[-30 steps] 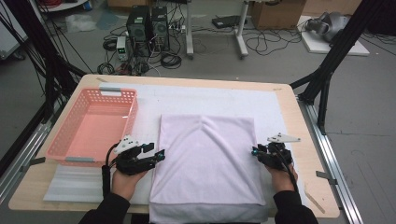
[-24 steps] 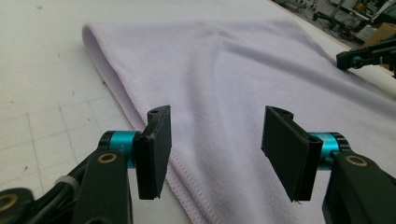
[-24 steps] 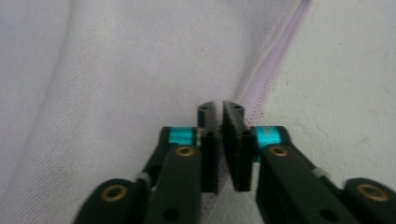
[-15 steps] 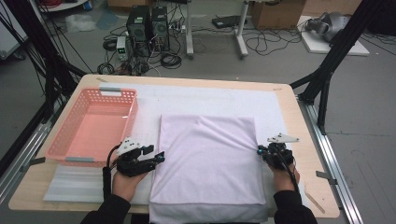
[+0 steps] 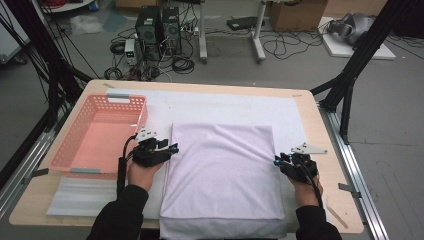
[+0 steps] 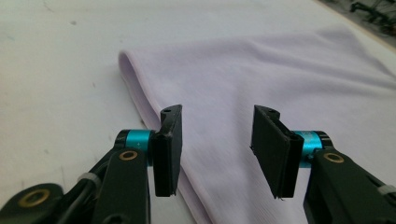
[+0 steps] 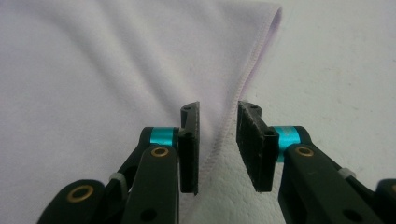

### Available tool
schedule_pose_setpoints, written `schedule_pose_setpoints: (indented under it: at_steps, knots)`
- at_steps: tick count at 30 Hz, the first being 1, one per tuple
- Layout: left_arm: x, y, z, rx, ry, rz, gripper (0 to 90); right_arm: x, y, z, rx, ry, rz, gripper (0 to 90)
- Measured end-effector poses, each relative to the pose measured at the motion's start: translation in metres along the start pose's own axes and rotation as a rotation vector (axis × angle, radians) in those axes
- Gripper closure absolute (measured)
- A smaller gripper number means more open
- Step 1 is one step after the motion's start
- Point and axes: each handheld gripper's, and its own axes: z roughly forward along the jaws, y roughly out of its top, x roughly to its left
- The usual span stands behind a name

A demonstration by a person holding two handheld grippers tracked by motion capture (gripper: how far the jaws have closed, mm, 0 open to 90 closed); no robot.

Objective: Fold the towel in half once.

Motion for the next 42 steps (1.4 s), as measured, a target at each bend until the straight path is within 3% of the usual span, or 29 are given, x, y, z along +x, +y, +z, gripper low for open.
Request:
schedule_pose_setpoints:
  at_steps: [4, 8, 10, 13, 16, 19, 20, 25, 27, 29, 30, 35, 39, 42]
  knots:
    - [0.007, 0.006, 0.023, 0.048, 0.037, -0.006, 56.8, 0.000, 0.000, 0.000, -0.001, 0.011, -0.006, 68.5]
    - [0.013, 0.002, 0.038, 0.108, 0.080, -0.032, 57.2, -0.001, 0.000, -0.002, -0.003, 0.015, -0.010, 68.5]
    - [0.013, 0.001, 0.040, 0.115, 0.095, -0.018, 59.0, -0.001, 0.000, -0.003, -0.011, 0.017, -0.008, 68.6]
    - [0.011, 0.001, 0.040, 0.121, 0.100, 0.011, 69.3, -0.003, -0.001, -0.004, -0.010, 0.015, -0.003, 68.5]
    - [0.009, 0.001, 0.039, 0.107, 0.114, 0.050, 85.8, -0.003, -0.002, -0.004, -0.009, 0.017, 0.004, 67.6]
    - [0.009, 0.003, 0.035, 0.081, 0.155, 0.067, 87.1, -0.004, -0.002, -0.003, -0.010, 0.018, 0.003, 66.9]
    - [0.011, 0.004, 0.033, 0.076, 0.158, 0.055, 87.1, -0.004, -0.002, -0.003, -0.008, 0.019, 0.007, 66.9]
    - [0.015, 0.001, 0.034, 0.142, 0.194, 0.030, 87.1, -0.002, -0.001, -0.003, -0.005, 0.023, 0.004, 66.9]
    - [0.016, 0.000, 0.035, 0.131, 0.207, 0.022, 82.2, -0.002, -0.001, -0.003, -0.004, 0.022, 0.009, 66.1]
    - [0.018, 0.002, 0.034, 0.088, 0.204, -0.015, 60.2, -0.004, 0.000, -0.001, -0.012, 0.023, 0.016, 64.3]
    - [0.018, 0.003, 0.034, 0.063, 0.192, -0.019, 55.5, -0.005, 0.001, 0.000, -0.013, 0.024, 0.023, 62.8]
    - [0.021, 0.016, 0.042, 0.016, 0.154, -0.051, 49.3, -0.023, 0.014, 0.007, -0.054, 0.019, 0.084, 54.3]
    - [0.026, 0.024, 0.058, 0.043, 0.152, -0.072, 41.7, -0.039, 0.027, 0.022, -0.041, 0.006, 0.122, 48.3]
    - [0.035, 0.026, 0.070, 0.045, 0.172, -0.104, 37.3, -0.045, 0.039, 0.040, -0.006, 0.028, 0.137, 45.1]
